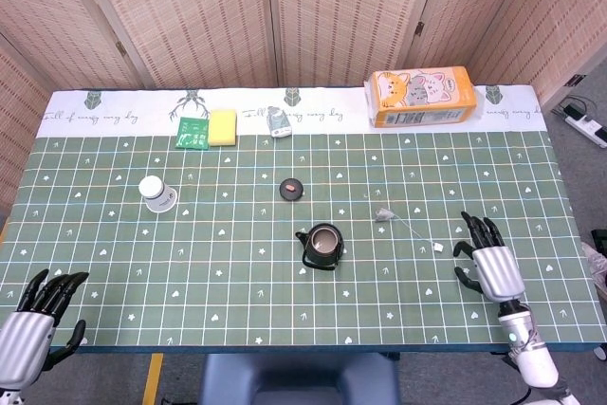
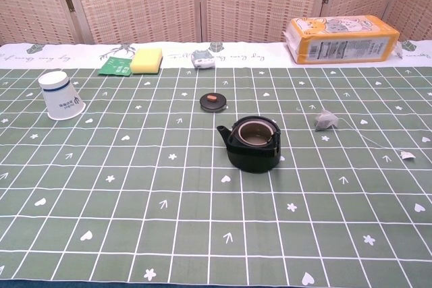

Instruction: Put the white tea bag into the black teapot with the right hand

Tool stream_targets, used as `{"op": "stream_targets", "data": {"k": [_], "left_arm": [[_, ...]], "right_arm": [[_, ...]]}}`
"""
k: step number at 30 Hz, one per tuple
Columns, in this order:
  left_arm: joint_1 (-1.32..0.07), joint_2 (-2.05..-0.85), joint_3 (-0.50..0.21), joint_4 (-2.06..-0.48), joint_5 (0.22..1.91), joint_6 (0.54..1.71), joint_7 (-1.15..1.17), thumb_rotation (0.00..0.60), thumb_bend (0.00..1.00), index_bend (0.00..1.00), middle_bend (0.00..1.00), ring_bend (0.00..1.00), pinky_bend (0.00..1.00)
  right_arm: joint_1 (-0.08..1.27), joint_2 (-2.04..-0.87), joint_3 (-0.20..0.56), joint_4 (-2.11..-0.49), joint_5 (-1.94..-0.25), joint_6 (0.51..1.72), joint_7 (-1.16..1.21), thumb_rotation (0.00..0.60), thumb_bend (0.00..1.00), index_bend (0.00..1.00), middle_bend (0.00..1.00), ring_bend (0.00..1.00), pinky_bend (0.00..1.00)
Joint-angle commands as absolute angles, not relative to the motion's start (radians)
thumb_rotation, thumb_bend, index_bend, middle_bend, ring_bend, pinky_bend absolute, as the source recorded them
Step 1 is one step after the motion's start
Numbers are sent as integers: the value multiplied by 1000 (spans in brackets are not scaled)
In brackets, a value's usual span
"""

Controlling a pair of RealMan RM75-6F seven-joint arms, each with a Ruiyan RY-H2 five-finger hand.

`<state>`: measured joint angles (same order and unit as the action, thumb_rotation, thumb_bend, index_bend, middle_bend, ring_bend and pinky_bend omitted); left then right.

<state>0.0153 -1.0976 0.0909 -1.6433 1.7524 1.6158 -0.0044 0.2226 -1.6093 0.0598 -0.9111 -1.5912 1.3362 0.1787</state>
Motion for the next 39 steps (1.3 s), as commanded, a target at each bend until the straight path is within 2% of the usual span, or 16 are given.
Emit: {"op": "stream_targets", "data": {"k": [1, 23, 39], "left_arm": [[14, -1097, 90, -1642, 1749, 1614, -8, 600, 479, 86, 115, 113, 6], [9, -1085, 82, -1636, 1727, 1610, -51, 600, 480, 87, 114, 113, 6], [10, -1079, 83, -1635, 1731, 1619, -73, 600, 479, 87, 115, 113, 6]], "right_arm": [[250, -1632, 66, -877, -1586, 1318, 193, 600, 326, 491, 0, 17, 0], [319, -1760, 60, -679, -1542, 1241, 224, 600, 327, 509, 0, 19, 0], [343, -1783, 56, -648, -1534, 1240, 223, 600, 329, 530, 0, 11, 0]]}}
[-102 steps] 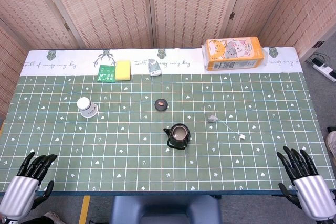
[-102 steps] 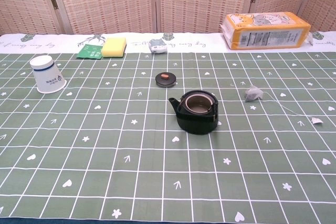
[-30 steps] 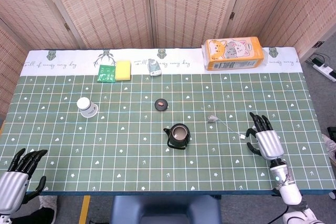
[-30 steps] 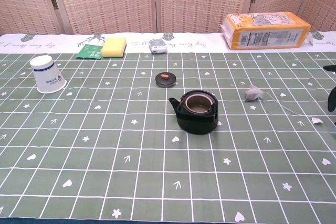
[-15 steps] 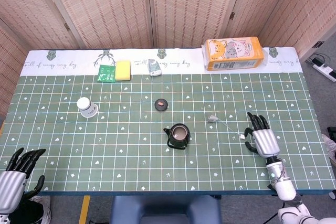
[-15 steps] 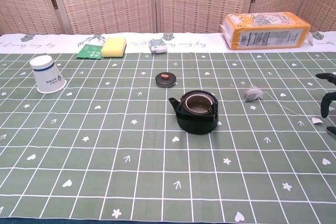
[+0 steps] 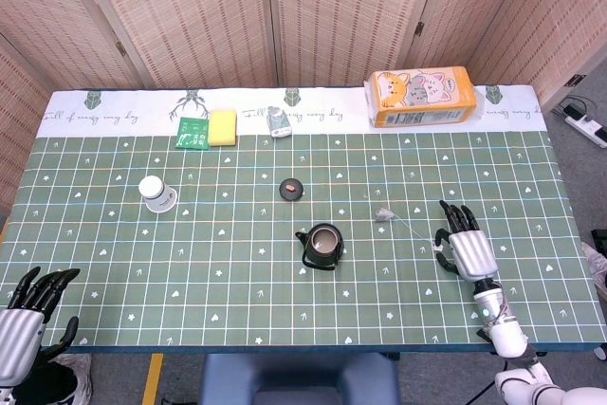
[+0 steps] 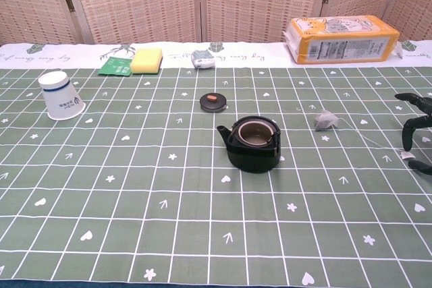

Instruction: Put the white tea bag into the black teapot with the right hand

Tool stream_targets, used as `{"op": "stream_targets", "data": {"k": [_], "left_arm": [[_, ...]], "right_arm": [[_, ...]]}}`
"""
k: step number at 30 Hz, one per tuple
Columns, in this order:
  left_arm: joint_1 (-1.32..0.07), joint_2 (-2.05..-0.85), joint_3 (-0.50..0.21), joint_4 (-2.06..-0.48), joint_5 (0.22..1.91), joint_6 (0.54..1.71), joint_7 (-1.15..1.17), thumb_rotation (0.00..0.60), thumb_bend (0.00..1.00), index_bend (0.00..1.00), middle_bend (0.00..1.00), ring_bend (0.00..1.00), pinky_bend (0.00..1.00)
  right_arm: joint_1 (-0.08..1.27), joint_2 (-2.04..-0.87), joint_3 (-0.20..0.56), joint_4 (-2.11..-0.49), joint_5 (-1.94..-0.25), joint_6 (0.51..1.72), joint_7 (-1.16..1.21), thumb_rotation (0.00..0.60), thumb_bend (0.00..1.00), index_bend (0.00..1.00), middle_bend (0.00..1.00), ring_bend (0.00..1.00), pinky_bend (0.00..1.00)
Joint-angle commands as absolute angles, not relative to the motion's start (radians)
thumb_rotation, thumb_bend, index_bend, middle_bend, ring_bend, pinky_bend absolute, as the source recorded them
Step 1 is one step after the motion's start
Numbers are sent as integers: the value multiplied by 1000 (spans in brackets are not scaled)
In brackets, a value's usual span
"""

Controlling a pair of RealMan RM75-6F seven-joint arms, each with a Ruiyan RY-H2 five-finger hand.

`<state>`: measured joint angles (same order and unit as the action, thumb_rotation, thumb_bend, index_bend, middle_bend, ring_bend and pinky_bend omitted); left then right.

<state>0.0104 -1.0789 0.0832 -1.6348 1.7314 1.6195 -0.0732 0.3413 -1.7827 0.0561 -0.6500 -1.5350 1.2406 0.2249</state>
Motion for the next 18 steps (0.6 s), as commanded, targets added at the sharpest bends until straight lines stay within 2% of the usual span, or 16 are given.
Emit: {"op": "stream_targets", "data": {"k": [1, 13, 18], "left_arm": [[11, -1079, 83, -1635, 1731, 1619, -72, 600, 480, 87, 115, 113, 6], [13, -1079, 83, -1635, 1733, 1625, -70, 600, 479, 87, 115, 113, 6], [13, -1079, 82, -1635, 1733, 1626, -71, 600, 479, 87, 115, 113, 6]], "right_arm": [[344, -1783, 56, -646, -1533, 1240, 223, 600, 329, 530, 0, 11, 0], [362, -1796, 50, -625, -1530, 1226, 218, 600, 332, 534, 0, 16, 0], [367, -1799, 47, -614, -1529, 1221, 217, 600, 395, 545, 0, 12, 0]]}}
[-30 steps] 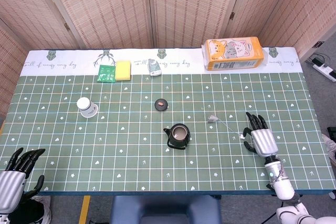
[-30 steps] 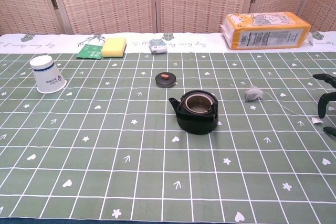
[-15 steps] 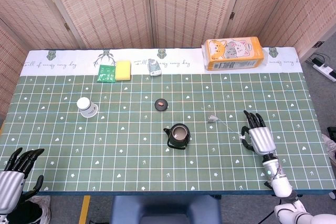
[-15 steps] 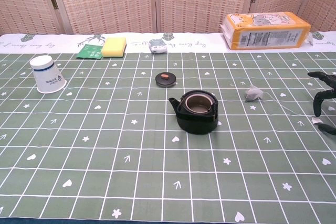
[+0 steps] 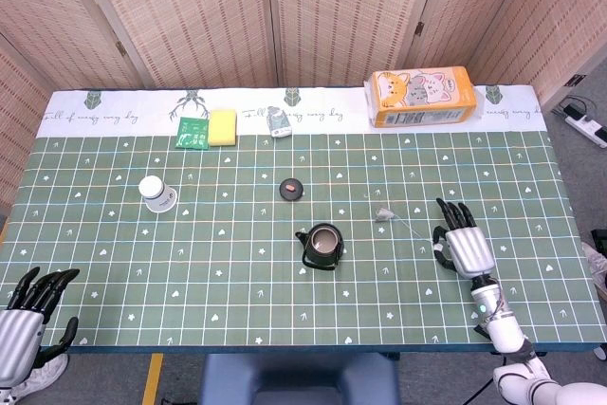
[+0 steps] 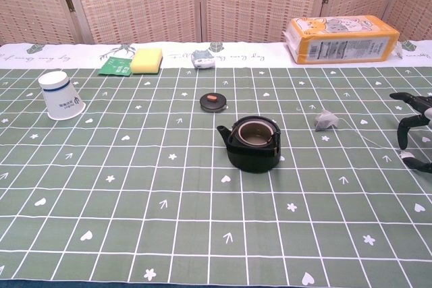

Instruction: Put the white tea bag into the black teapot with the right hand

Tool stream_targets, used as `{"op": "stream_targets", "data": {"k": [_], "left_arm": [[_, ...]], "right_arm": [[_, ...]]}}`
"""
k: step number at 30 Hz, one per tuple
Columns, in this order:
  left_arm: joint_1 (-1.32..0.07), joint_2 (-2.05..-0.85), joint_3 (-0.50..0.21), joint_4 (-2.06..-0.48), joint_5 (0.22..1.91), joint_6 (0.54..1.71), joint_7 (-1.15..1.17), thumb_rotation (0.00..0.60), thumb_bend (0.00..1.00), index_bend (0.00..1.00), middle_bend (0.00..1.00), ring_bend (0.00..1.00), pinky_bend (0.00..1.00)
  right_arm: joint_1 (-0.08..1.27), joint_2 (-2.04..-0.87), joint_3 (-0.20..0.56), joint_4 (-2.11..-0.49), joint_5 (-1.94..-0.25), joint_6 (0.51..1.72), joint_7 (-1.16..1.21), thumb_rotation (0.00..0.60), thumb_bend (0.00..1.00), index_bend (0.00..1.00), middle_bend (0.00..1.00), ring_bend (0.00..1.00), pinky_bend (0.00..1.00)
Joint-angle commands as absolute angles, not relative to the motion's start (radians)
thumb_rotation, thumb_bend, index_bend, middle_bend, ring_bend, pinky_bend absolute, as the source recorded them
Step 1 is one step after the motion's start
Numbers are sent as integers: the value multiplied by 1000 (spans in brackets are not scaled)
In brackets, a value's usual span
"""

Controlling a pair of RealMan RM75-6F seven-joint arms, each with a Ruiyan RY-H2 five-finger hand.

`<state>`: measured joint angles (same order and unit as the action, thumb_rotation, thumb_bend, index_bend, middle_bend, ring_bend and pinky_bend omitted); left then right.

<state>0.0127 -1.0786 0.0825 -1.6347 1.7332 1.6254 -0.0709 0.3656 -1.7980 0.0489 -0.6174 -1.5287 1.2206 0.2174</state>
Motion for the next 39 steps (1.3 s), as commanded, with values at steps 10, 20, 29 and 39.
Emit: {"op": "stream_targets", "data": {"k": [10, 20, 29, 39], "left_arm": [[13, -1076, 82, -1632, 1734, 1628, -80, 600, 480, 87, 115, 113, 6], [17, -1072, 84, -1634, 1744, 1643, -88, 600, 479, 82, 115, 113, 8], [19, -1073, 84, -1636, 1747, 1647, -87, 600, 479, 81, 115, 113, 9], [19, -1071, 83, -1635, 1743, 1647, -100, 600, 480, 81, 115, 113, 9]], "right_arm": [[379, -1818, 44, -578, -1524, 1196, 208, 600, 434, 593, 10, 13, 0], [382, -1824, 47, -565, -1526, 1228, 213, 600, 476, 629, 30, 24, 0], [382, -1755, 66, -677, -1537, 1321, 183, 600, 477, 632, 34, 29, 0], [396, -1585, 110, -1039, -1563, 1428, 41, 600, 477, 632, 38, 38, 0]]}}
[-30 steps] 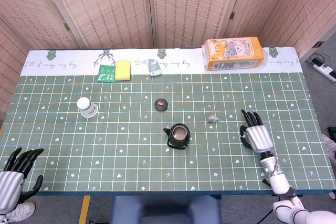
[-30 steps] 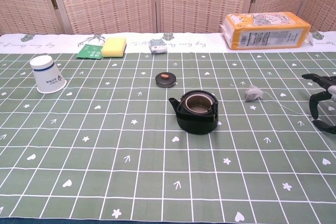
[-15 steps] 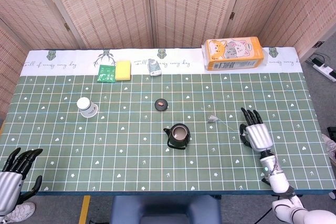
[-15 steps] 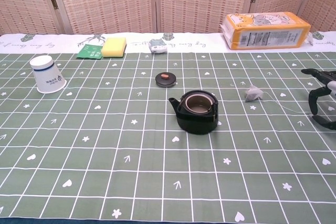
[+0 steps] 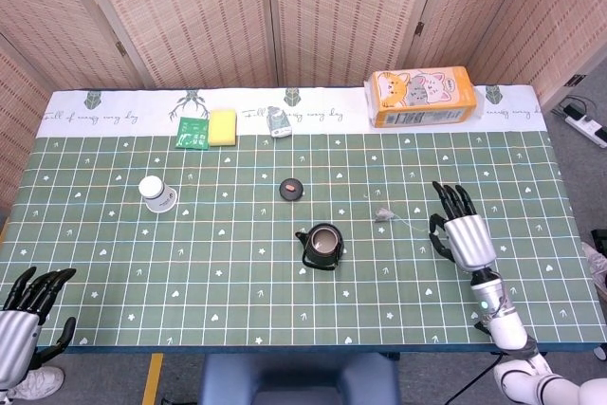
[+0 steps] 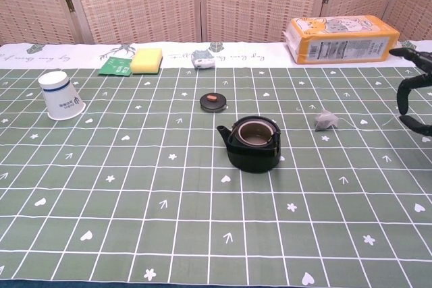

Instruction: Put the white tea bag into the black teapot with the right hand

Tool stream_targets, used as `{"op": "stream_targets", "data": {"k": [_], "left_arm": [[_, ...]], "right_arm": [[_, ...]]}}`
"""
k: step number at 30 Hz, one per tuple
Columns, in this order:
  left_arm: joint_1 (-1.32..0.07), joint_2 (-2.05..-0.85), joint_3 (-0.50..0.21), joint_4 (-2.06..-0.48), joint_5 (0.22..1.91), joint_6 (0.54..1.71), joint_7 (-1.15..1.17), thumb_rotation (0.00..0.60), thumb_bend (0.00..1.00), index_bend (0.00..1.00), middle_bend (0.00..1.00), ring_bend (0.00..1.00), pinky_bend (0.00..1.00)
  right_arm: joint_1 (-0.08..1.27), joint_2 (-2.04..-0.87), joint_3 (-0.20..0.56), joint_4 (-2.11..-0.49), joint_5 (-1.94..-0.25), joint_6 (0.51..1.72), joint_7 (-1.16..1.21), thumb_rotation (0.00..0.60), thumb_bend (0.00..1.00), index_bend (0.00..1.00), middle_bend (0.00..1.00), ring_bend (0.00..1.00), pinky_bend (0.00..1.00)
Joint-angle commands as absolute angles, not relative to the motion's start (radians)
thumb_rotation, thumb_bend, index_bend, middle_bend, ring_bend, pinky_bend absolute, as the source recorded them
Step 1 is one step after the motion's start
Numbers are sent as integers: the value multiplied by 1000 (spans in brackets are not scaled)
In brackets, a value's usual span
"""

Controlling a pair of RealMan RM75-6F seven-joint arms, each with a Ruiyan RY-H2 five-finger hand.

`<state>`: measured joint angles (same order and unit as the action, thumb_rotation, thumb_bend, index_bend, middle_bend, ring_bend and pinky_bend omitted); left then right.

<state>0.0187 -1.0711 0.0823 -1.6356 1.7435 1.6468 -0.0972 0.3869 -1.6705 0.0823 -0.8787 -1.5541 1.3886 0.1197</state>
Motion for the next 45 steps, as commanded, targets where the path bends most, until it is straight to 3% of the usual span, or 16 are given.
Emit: {"op": "stream_targets", "data": {"k": [1, 13, 22, 35, 45], "left_arm": [[19, -1070, 83, -1635, 1742, 1646, -101, 600, 480, 81, 115, 113, 9], [19, -1064, 82, -1630, 1734, 1646, -138, 600, 480, 83, 115, 113, 9], [22, -1048, 76, -1623, 1726, 1665, -199, 600, 479, 84, 115, 113, 9], [15, -1028, 73, -1608, 1712, 1656, -268, 600, 479, 87, 115, 113, 9], [20, -1018, 70, -1603, 1711, 1670, -294, 600, 480, 88, 115, 113, 9]], "right_arm": [[401, -1562, 119, -1089, -1560, 1427, 15, 600, 477, 632, 38, 44, 0], [461, -1435, 206, -1440, -1523, 1382, -227, 600, 477, 632, 38, 53, 0], [517, -1418, 256, -1586, -1504, 1350, -359, 600, 477, 632, 38, 57, 0], [612, -1475, 313, -1660, -1445, 1292, -526, 600, 478, 632, 40, 59, 0], [666, -1532, 306, -1662, -1435, 1268, -596, 600, 477, 632, 40, 61, 0]]}}
